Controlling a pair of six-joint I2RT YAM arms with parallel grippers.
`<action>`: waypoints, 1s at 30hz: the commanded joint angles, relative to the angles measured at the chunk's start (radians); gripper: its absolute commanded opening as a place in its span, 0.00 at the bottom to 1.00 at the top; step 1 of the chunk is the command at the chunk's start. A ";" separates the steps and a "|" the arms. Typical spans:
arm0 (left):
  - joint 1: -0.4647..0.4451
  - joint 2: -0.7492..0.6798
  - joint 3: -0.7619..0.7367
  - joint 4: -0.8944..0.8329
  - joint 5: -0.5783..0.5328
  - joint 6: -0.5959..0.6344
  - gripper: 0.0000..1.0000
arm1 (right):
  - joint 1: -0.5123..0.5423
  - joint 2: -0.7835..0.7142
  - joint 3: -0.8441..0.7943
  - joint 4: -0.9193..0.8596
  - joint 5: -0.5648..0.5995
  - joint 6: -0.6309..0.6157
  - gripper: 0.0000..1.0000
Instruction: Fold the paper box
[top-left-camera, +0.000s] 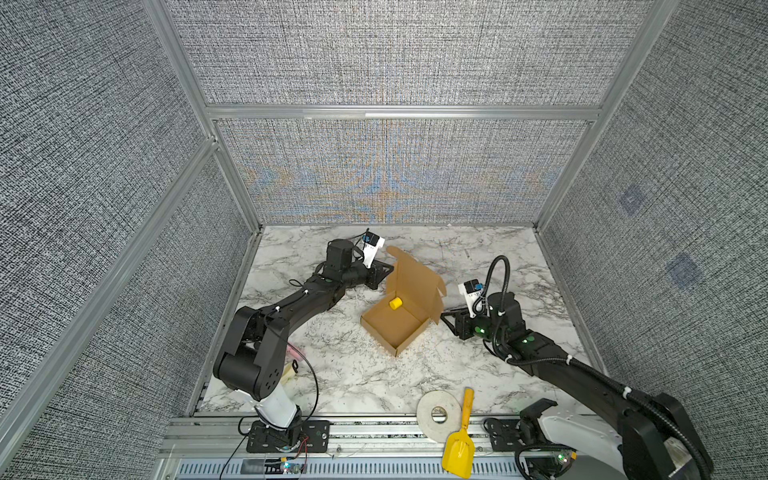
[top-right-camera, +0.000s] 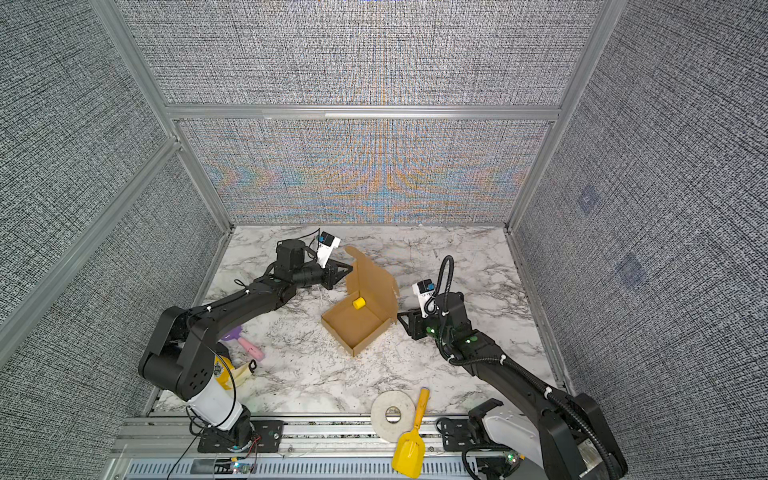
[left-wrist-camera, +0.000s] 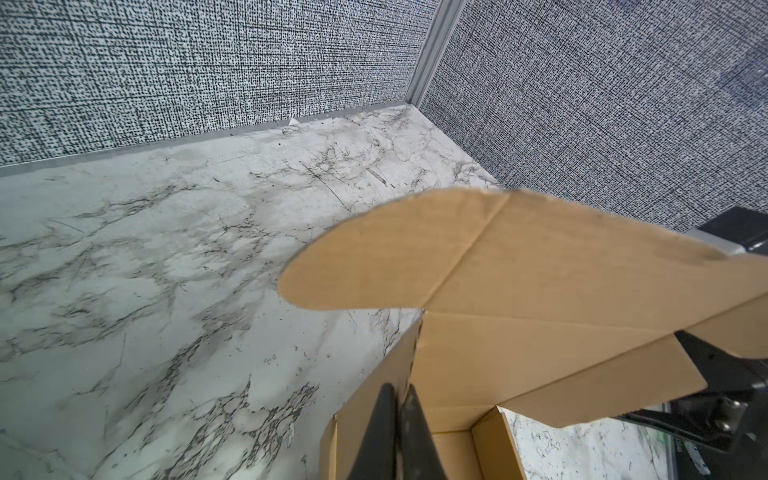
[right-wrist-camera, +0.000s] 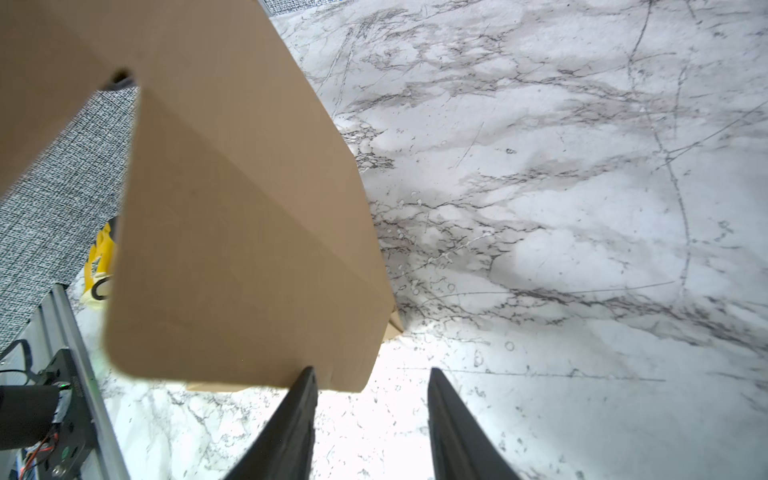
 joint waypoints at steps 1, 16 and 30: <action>-0.003 -0.005 -0.016 0.015 -0.002 -0.020 0.09 | 0.019 0.005 0.004 0.020 0.026 0.022 0.44; -0.020 -0.013 -0.038 0.030 0.002 -0.024 0.09 | 0.079 0.066 0.014 0.139 0.073 0.018 0.45; -0.019 -0.019 -0.054 0.035 -0.001 -0.020 0.09 | 0.087 -0.076 -0.090 0.107 0.027 -0.102 0.55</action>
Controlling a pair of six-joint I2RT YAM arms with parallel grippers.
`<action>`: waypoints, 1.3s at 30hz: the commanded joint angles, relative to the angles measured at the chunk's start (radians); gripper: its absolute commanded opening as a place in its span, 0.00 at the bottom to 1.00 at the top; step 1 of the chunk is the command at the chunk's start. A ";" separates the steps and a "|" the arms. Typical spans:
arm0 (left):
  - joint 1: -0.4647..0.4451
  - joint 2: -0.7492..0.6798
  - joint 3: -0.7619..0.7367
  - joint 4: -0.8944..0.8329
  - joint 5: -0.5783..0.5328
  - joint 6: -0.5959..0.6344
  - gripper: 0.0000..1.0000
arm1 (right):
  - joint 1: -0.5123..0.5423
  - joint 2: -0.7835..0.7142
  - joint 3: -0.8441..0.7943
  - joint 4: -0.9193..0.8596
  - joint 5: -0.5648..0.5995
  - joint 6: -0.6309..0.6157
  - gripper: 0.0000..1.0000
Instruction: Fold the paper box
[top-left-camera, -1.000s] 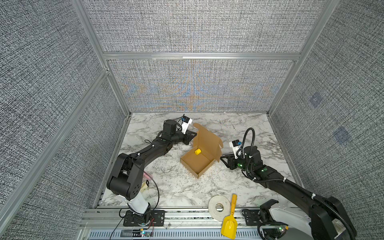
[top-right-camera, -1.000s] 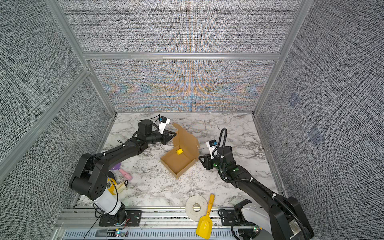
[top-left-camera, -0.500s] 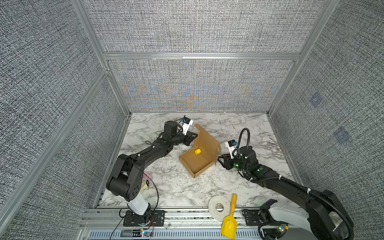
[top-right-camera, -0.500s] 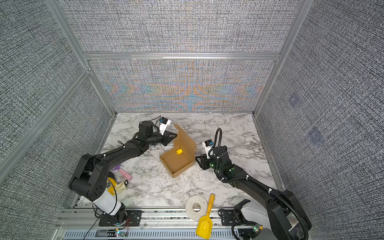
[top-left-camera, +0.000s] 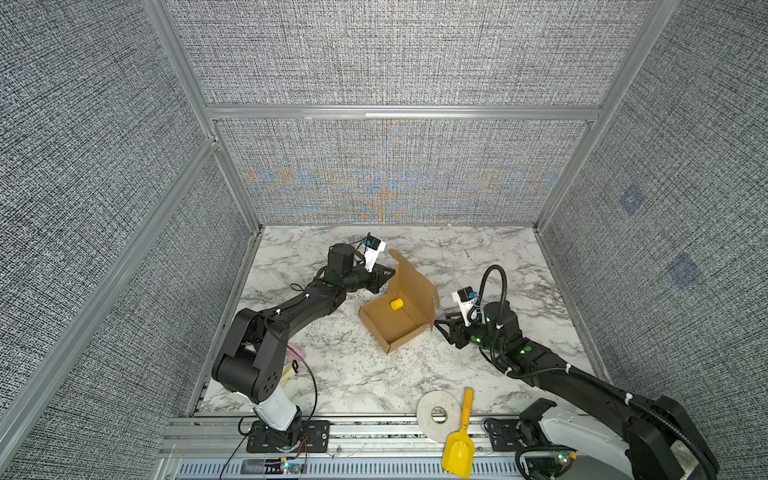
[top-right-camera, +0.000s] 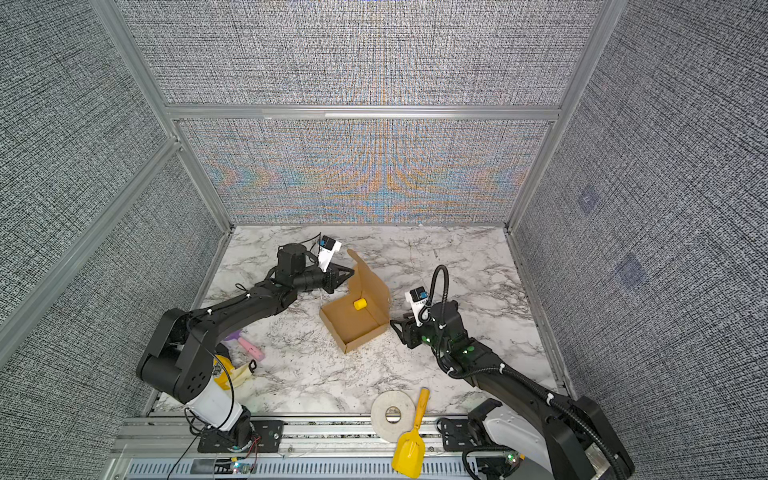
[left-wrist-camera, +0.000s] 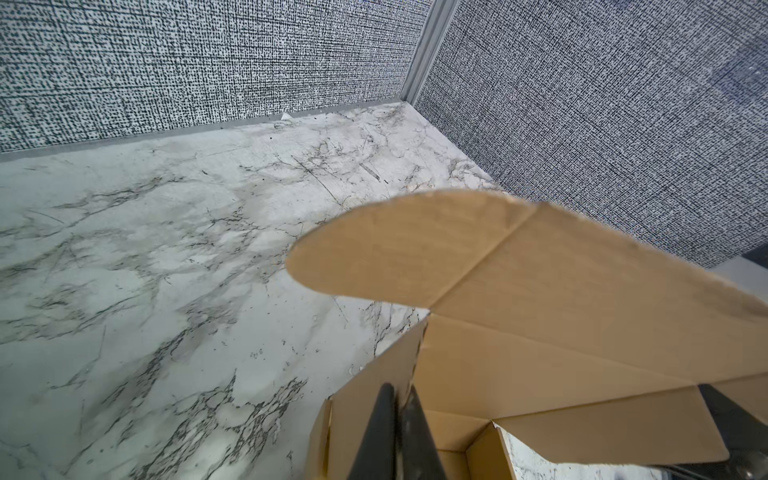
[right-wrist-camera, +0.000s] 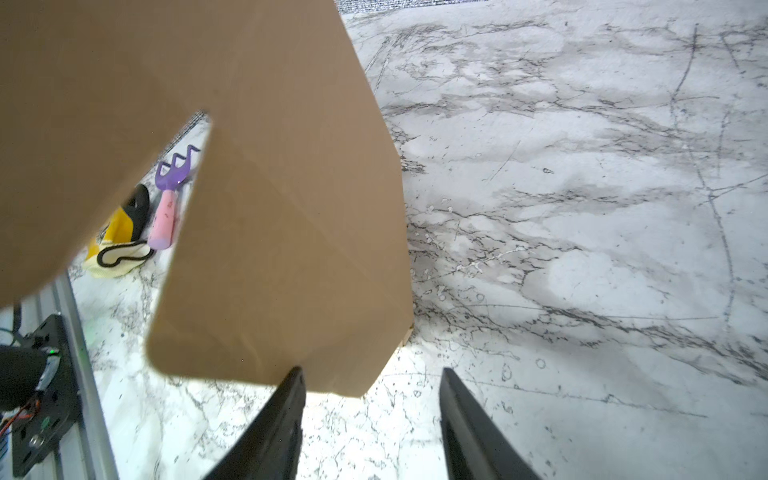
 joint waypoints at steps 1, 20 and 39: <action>-0.001 0.000 -0.002 -0.014 0.007 -0.004 0.09 | 0.001 -0.029 -0.009 0.016 -0.010 -0.040 0.55; -0.002 -0.007 -0.009 -0.018 0.009 0.004 0.09 | -0.024 -0.132 0.016 -0.077 0.016 -0.122 0.54; -0.009 -0.007 -0.014 -0.012 0.004 -0.008 0.09 | -0.203 -0.036 0.041 0.054 -0.124 -0.062 0.32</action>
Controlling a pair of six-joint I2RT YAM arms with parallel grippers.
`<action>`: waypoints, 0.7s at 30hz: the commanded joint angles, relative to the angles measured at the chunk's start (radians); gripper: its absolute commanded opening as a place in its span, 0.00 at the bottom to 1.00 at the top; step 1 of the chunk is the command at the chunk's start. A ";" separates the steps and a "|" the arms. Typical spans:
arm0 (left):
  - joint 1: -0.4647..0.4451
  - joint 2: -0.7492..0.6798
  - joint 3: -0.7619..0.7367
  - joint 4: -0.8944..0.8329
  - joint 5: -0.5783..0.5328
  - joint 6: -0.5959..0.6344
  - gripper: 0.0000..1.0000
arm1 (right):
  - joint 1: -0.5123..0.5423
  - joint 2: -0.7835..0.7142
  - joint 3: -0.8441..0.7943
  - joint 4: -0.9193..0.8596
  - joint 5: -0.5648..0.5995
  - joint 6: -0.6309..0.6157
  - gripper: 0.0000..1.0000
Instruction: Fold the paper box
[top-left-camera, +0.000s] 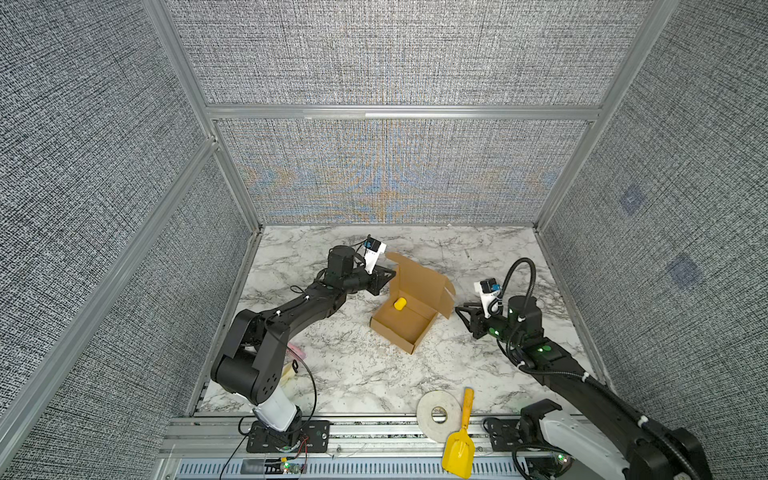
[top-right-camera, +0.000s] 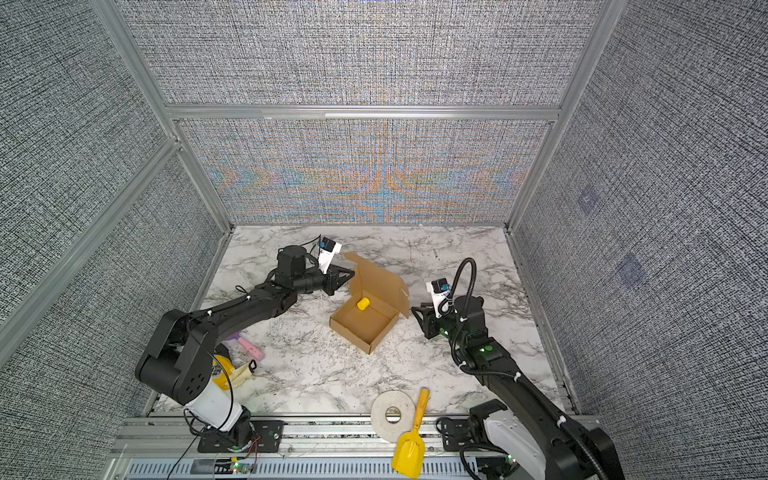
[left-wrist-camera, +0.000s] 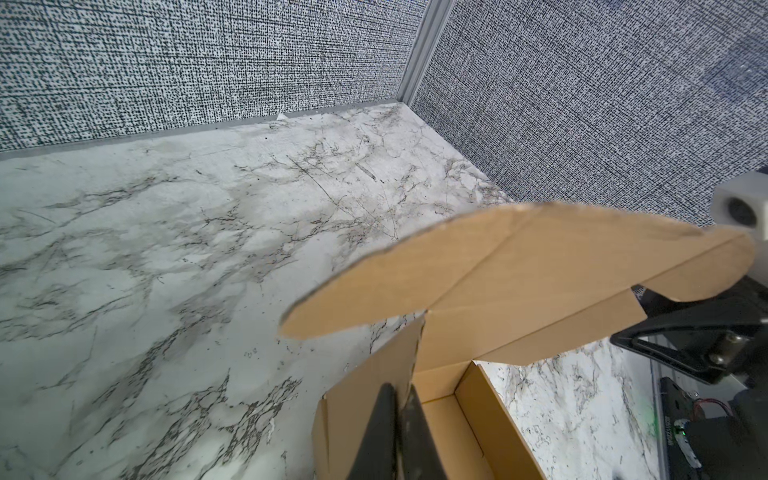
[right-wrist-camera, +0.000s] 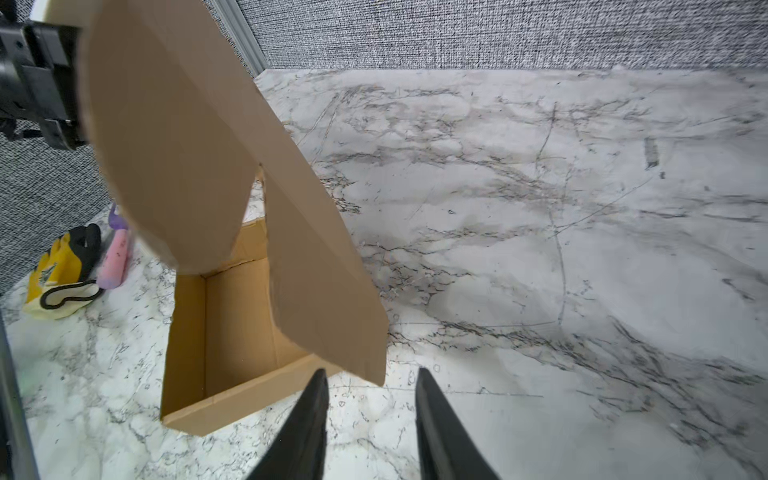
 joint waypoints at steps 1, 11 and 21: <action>-0.001 -0.001 0.008 -0.035 0.004 -0.003 0.09 | 0.010 0.039 0.012 0.108 -0.057 0.024 0.30; -0.003 -0.005 -0.017 -0.005 -0.002 -0.010 0.09 | 0.078 0.093 0.005 0.161 -0.117 0.038 0.24; -0.009 0.000 -0.019 -0.018 -0.014 -0.006 0.09 | 0.147 0.103 -0.012 0.154 -0.094 0.018 0.34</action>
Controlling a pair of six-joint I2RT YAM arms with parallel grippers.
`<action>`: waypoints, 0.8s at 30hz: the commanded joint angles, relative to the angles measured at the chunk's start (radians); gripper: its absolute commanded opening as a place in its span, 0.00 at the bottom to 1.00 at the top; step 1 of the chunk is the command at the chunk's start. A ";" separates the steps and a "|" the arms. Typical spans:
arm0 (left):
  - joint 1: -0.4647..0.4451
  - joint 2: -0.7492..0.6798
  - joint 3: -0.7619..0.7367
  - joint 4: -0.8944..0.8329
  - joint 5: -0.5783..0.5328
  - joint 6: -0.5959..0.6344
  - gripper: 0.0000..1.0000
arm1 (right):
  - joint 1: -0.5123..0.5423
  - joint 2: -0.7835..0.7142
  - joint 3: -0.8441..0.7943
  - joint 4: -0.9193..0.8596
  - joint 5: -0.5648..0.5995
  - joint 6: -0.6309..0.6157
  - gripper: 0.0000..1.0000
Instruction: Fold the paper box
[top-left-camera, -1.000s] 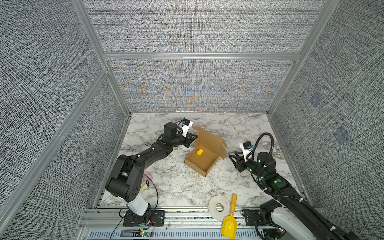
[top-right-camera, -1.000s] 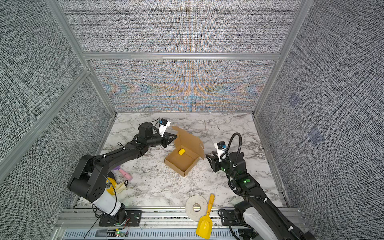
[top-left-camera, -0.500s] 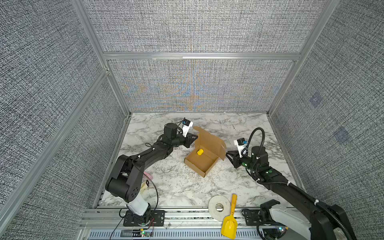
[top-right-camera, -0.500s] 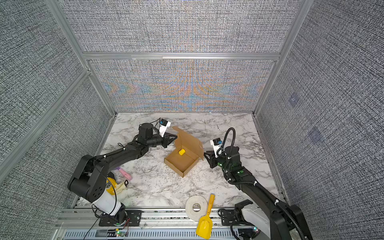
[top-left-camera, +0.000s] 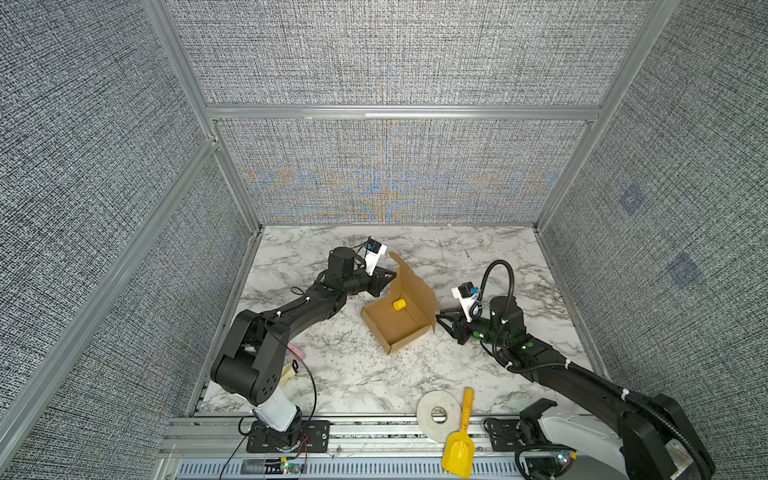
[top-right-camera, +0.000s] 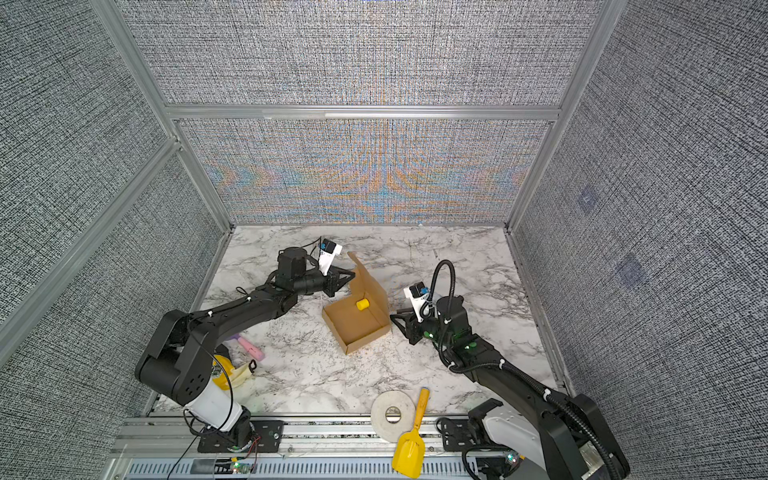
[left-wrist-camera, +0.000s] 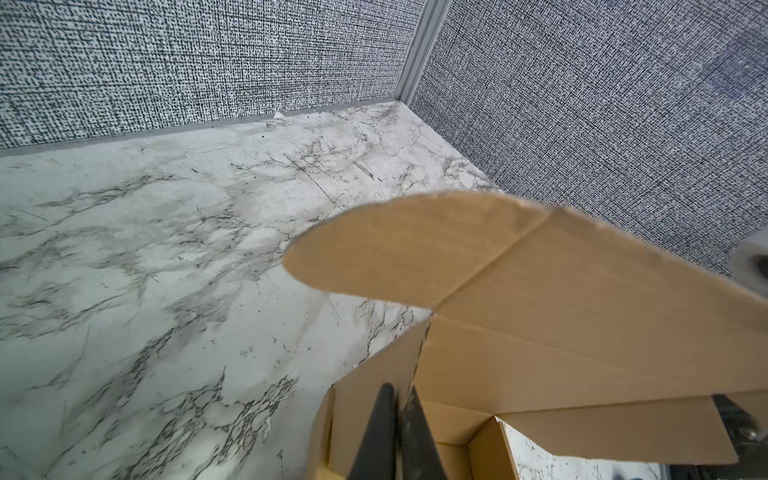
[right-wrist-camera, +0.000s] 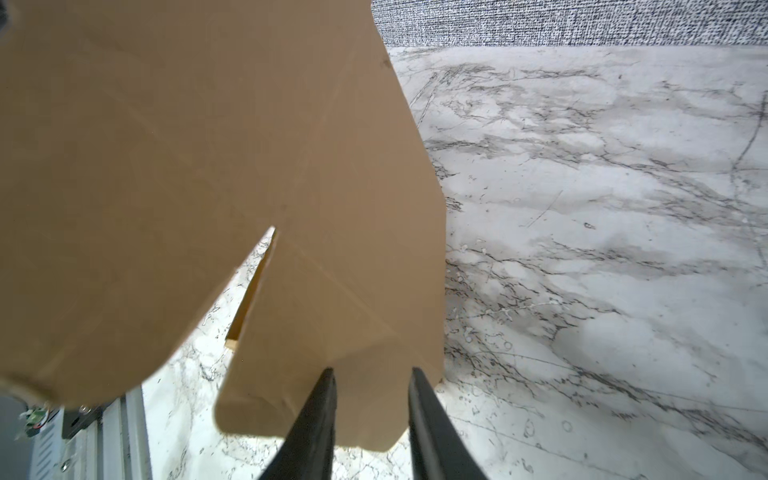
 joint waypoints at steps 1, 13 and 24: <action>-0.002 0.000 0.004 -0.040 -0.008 -0.003 0.09 | 0.008 -0.014 -0.009 0.012 0.003 -0.017 0.35; -0.015 0.006 0.000 -0.030 0.000 0.005 0.09 | 0.026 0.010 -0.001 0.026 -0.002 -0.085 0.49; -0.023 0.001 0.001 -0.053 -0.008 0.026 0.08 | 0.076 0.139 0.046 0.153 0.005 -0.077 0.53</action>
